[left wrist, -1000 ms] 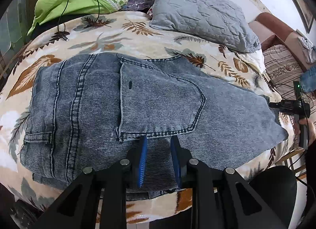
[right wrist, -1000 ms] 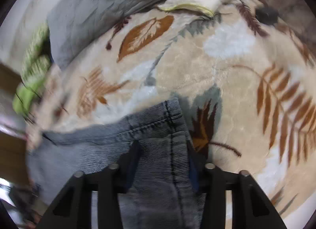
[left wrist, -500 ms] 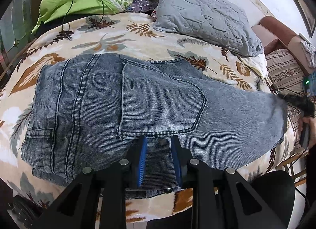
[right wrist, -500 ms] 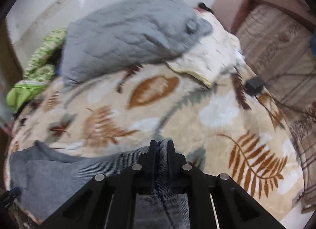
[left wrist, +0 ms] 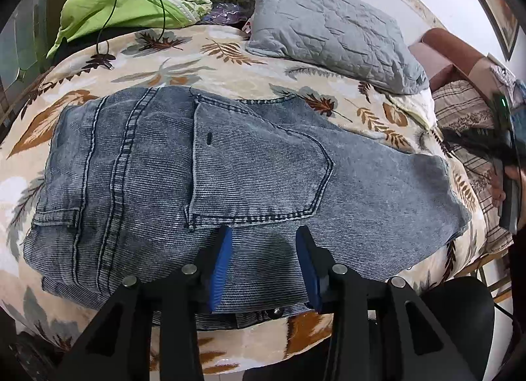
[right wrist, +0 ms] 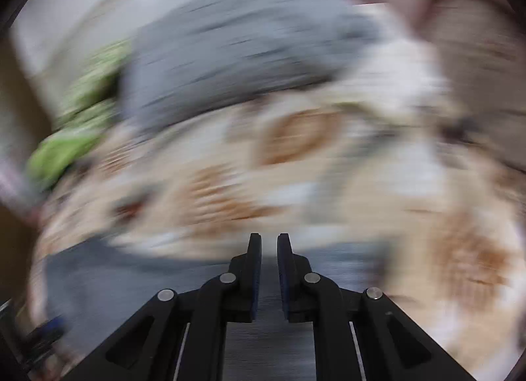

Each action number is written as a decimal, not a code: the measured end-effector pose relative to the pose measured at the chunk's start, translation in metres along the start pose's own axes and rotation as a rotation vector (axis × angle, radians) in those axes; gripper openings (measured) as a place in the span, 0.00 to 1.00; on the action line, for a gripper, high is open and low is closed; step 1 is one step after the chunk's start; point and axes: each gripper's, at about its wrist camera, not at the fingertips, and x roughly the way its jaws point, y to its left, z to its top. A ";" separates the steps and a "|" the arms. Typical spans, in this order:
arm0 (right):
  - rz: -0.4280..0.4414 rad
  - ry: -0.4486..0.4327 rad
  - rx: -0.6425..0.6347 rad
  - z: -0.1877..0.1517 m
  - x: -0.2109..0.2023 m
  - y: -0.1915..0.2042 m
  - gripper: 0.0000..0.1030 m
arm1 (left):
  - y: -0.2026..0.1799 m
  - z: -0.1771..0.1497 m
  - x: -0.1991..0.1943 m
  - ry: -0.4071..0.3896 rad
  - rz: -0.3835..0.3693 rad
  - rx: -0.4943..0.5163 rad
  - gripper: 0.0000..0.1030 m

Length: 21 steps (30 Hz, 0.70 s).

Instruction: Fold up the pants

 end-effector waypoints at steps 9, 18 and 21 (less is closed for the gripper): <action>0.271 0.236 -0.210 -0.001 0.116 0.152 0.11 | -0.001 -0.006 -0.001 -0.001 -0.002 0.029 0.41; 0.251 0.259 -0.249 0.003 0.149 0.174 0.22 | -0.001 -0.008 -0.001 -0.007 -0.022 0.029 0.45; 0.254 0.255 -0.253 0.004 0.150 0.174 0.53 | 0.001 -0.007 -0.001 -0.002 -0.033 0.015 0.45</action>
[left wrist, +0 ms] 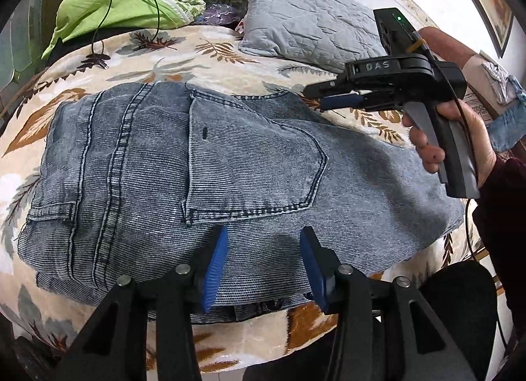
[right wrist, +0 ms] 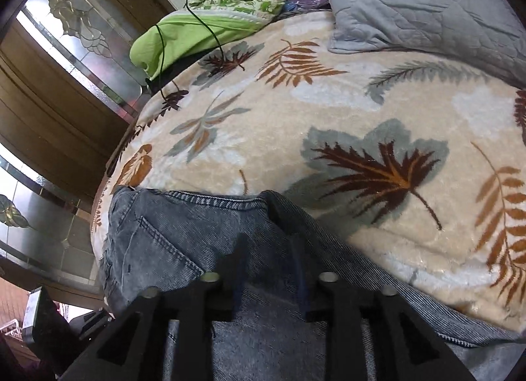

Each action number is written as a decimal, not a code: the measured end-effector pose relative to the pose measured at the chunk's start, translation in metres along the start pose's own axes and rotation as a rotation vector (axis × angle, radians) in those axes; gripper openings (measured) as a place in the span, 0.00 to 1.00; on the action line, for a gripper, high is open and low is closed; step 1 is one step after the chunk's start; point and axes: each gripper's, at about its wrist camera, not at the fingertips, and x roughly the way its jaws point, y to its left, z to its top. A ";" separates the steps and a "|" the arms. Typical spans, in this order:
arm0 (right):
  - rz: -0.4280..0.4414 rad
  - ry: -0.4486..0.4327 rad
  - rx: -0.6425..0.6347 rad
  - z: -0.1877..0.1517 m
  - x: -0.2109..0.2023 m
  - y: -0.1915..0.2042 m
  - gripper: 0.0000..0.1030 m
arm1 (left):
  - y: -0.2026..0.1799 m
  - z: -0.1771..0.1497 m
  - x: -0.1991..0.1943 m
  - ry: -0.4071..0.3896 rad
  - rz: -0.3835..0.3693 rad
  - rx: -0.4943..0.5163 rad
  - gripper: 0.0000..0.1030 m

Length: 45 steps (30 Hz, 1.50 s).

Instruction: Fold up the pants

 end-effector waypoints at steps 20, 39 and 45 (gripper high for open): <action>-0.012 0.171 -0.166 0.007 0.044 0.016 0.12 | 0.006 0.007 0.005 0.035 -0.026 -0.022 0.45; -0.217 -0.103 0.000 0.015 0.001 -0.018 0.05 | 0.004 0.000 -0.006 0.041 -0.011 -0.027 0.47; -0.140 0.031 -0.027 -0.027 -0.022 0.004 0.05 | 0.003 0.003 -0.017 0.030 0.098 -0.038 0.54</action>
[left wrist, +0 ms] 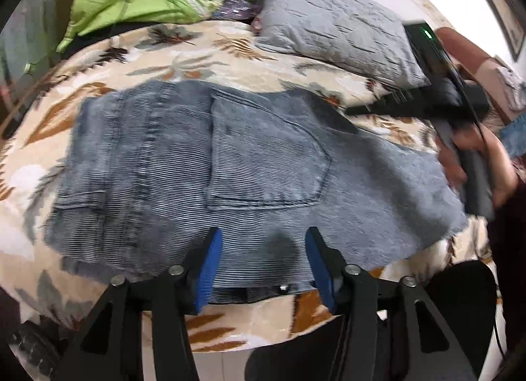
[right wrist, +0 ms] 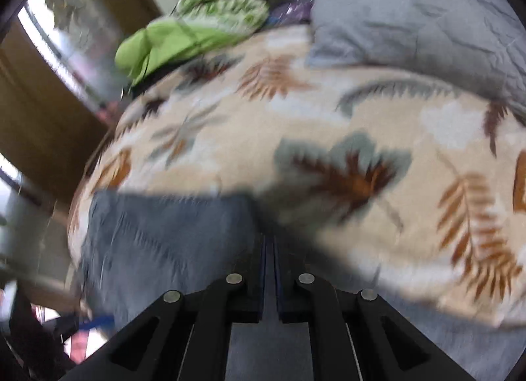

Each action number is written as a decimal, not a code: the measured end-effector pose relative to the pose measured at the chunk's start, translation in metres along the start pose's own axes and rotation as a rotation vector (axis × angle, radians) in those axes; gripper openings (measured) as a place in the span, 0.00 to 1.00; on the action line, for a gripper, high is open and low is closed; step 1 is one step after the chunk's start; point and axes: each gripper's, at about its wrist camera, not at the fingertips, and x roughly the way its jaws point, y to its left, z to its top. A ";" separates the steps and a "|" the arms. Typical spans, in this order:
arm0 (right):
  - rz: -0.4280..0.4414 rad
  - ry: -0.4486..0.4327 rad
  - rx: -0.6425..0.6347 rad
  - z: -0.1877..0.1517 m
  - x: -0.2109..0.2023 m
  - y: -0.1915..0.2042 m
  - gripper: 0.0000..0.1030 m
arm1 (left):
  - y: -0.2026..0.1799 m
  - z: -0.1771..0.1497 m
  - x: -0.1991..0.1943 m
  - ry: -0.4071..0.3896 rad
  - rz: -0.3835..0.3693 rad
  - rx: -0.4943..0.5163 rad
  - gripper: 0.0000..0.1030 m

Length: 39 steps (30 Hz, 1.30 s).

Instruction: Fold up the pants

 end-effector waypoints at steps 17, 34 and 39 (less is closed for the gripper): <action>-0.013 -0.362 0.090 -0.045 -0.062 -0.007 0.06 | -0.004 0.012 -0.027 -0.041 0.111 -0.054 0.67; -0.173 -0.579 0.079 -0.142 -0.175 -0.007 0.06 | -0.103 0.048 -0.085 -0.279 0.353 0.162 0.90; -0.262 -0.541 0.102 -0.160 -0.191 -0.043 0.06 | -0.124 0.050 -0.081 -0.281 0.363 0.199 0.90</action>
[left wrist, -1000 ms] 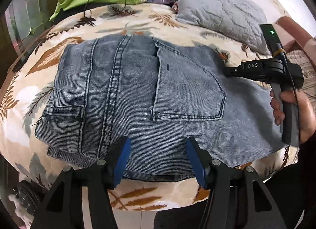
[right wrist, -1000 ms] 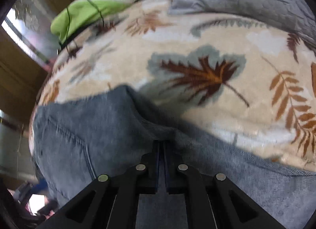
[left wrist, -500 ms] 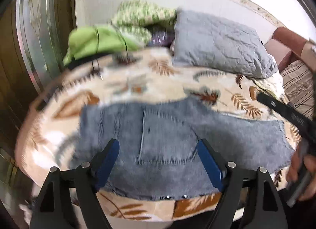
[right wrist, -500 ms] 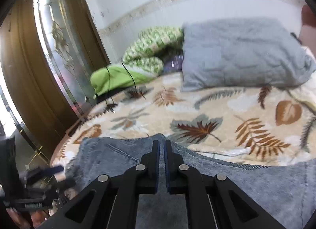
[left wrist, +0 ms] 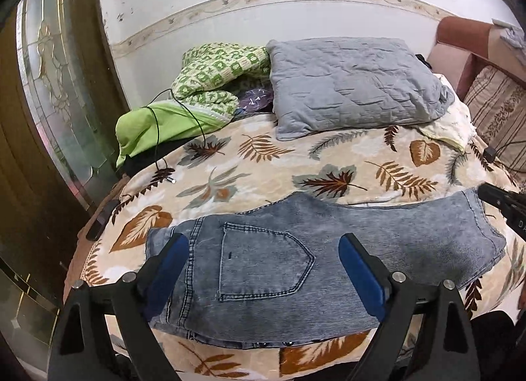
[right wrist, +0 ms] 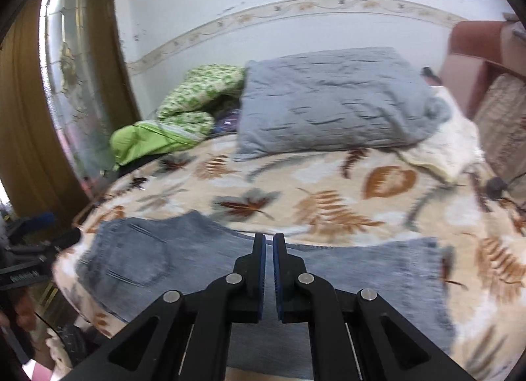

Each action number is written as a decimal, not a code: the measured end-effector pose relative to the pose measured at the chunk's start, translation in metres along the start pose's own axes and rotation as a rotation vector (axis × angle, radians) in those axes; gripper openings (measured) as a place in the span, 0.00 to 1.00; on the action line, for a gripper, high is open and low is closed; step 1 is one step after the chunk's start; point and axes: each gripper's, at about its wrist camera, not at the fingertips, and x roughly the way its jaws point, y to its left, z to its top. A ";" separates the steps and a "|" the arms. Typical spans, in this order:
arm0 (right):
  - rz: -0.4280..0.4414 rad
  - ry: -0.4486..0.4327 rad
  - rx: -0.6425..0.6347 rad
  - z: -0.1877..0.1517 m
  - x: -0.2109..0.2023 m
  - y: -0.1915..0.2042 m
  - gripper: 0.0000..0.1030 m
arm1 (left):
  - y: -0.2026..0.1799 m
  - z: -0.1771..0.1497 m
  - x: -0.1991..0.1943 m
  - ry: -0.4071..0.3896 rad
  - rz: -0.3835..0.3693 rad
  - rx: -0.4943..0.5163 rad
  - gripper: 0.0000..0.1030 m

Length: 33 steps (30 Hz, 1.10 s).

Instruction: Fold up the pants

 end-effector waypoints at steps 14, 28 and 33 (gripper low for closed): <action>-0.079 0.317 0.191 -0.083 0.058 -0.102 0.06 | 0.046 -0.071 0.111 0.332 0.141 -0.079 0.91; 0.003 0.272 0.230 -0.108 0.040 -0.123 0.07 | 0.076 -0.101 0.123 0.316 0.015 -0.147 0.97; -0.088 0.323 0.167 -0.097 0.039 -0.106 0.07 | 0.077 -0.100 0.116 0.318 -0.002 -0.138 0.97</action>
